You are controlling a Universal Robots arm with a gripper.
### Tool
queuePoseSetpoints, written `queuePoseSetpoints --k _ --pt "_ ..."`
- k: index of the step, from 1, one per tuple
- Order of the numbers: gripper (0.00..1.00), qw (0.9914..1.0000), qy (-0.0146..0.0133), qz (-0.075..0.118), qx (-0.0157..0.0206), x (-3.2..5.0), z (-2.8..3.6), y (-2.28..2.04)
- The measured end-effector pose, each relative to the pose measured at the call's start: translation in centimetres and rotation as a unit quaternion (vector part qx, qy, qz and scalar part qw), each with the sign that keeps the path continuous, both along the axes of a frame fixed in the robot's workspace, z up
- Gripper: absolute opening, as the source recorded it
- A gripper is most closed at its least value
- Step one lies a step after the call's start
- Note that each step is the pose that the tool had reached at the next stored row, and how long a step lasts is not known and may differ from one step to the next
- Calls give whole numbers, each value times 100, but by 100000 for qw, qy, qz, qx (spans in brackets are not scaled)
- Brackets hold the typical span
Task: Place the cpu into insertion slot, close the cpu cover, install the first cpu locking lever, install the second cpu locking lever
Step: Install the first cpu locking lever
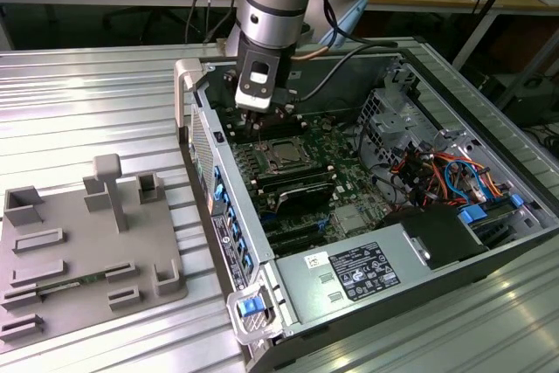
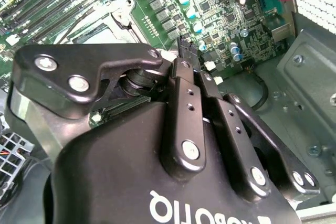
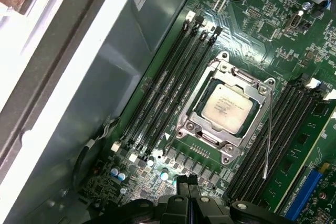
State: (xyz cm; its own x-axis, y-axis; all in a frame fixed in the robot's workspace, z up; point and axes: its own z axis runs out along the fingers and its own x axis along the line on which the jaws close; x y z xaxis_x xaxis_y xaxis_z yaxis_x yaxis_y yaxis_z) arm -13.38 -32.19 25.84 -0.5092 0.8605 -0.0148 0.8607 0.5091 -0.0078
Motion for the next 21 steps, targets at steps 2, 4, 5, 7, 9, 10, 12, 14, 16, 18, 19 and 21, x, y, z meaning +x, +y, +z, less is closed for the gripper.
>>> queuePoseSetpoints --k 2,4,5,7,9,10,12,14,16,18,19,21 --pt "11 99990 2 1416 11 -14 0 0" --pt "11 99980 -1 1988 47 -18 -1 6" --pt "11 99980 -4 1992 72 -18 -3 19" --pt "11 99980 -7 1989 112 -18 -5 39" --pt "11 99980 -4 1989 152 -18 -6 59" --pt "11 99980 -2 2007 154 -18 -7 71" --pt "11 99970 1 2453 160 -18 -9 81" --pt "11 99920 5 4007 159 -18 -9 81" --pt "11 99813 7 6115 161 -18 -11 82" --pt "11 99680 11 7989 159 -18 -12 82" --pt "11 99562 12 9346 162 -18 -14 83" --pt "11 99378 15 11136 163 -19 -15 83"
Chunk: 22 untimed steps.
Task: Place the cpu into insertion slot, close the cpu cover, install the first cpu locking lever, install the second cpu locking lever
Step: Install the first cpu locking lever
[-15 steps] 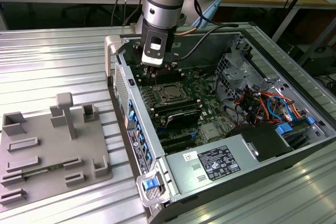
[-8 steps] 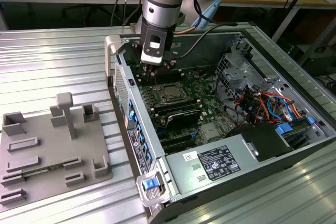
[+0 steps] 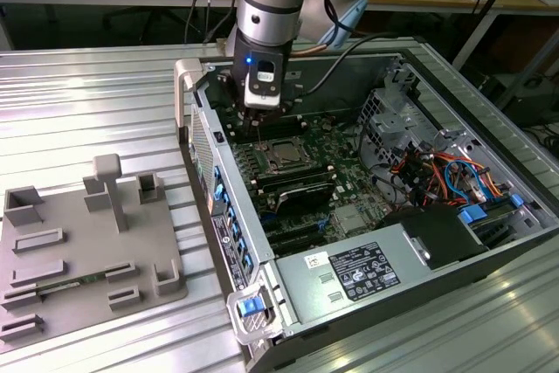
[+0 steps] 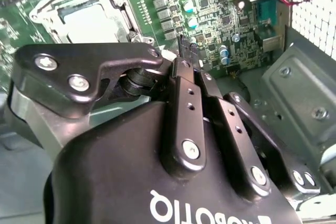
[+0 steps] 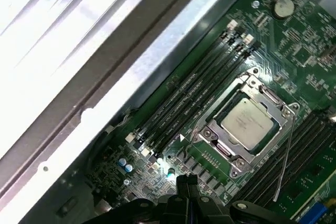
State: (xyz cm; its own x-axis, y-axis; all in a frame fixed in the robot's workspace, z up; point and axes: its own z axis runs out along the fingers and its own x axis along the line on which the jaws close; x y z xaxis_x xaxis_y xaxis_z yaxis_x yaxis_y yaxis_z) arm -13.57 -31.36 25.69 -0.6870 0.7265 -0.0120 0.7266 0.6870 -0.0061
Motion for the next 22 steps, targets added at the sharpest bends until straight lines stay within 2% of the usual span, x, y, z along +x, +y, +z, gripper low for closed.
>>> queuePoseSetpoints --k 3,6,8,10,13,14,16,17,19,21,22 --pt "11 99975 -7 2257 18 0 -2 2" --pt "11 99909 -4 4273 49 0 -3 5" --pt "11 99846 -3 5553 83 0 -4 6" --pt "11 99735 3 7279 89 0 -4 6" --pt "11 99456 2 10417 91 0 -6 6" --pt "11 99337 0 11496 92 0 -6 6" --pt "11 99066 3 13636 93 0 -7 6" --pt "11 98875 -2 14956 96 1 -8 7" --pt "11 98573 7 16831 92 0 -7 6" --pt "11 98378 8 17937 89 0 -7 9" --pt "11 98354 9 18068 90 1 -7 10"
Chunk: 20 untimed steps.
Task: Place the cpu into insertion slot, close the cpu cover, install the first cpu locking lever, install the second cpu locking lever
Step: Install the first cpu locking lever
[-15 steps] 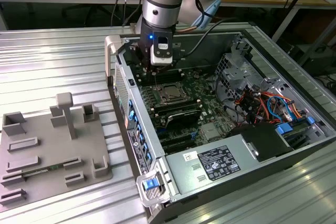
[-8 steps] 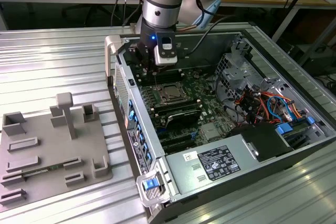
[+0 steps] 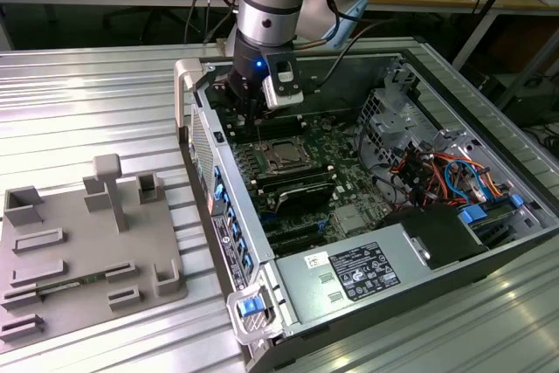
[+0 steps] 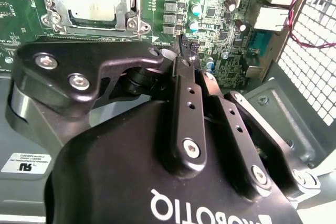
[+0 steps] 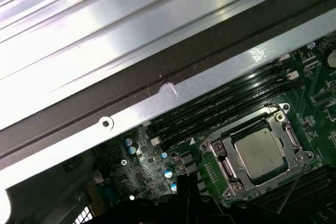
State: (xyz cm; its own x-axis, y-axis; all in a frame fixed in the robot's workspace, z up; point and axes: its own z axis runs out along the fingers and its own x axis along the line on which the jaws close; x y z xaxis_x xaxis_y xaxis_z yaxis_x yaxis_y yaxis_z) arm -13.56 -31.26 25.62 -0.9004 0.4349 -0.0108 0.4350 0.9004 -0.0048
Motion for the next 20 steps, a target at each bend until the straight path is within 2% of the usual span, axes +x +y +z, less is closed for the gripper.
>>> queuePoseSetpoints --k 10,13,15,20 --pt "11 100000 -2 127 1 0 0 0" --pt "11 99992 -3 1270 3 1 -1 1" --pt "11 99929 1 3768 2 1 -2 1" --pt "11 99646 -1 8402 -1 1 -3 1"
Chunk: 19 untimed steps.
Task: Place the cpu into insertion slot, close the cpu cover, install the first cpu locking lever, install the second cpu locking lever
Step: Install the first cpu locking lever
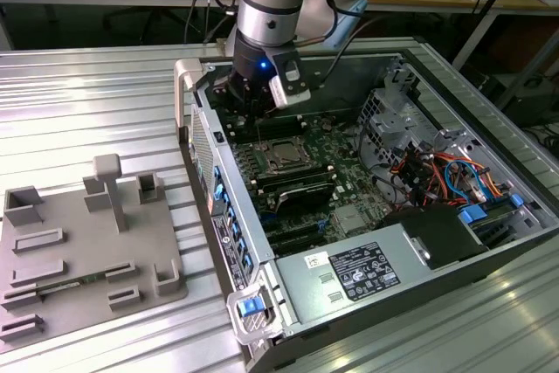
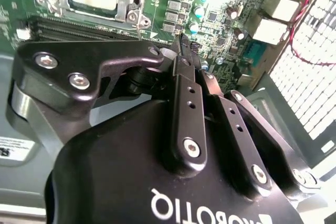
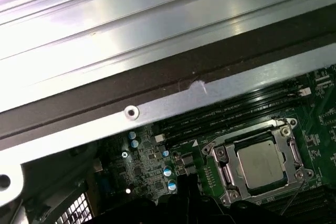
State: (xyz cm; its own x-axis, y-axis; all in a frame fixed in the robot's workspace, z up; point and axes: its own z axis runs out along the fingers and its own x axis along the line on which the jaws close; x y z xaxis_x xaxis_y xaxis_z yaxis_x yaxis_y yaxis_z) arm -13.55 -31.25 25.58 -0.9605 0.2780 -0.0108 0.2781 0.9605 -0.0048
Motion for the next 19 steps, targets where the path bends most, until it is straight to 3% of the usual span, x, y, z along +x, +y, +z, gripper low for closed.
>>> queuePoseSetpoints --k 11,19 --pt "11 99998 0 627 3 27 -7 96" --pt "11 99998 -1 691 3 110 -11 114"
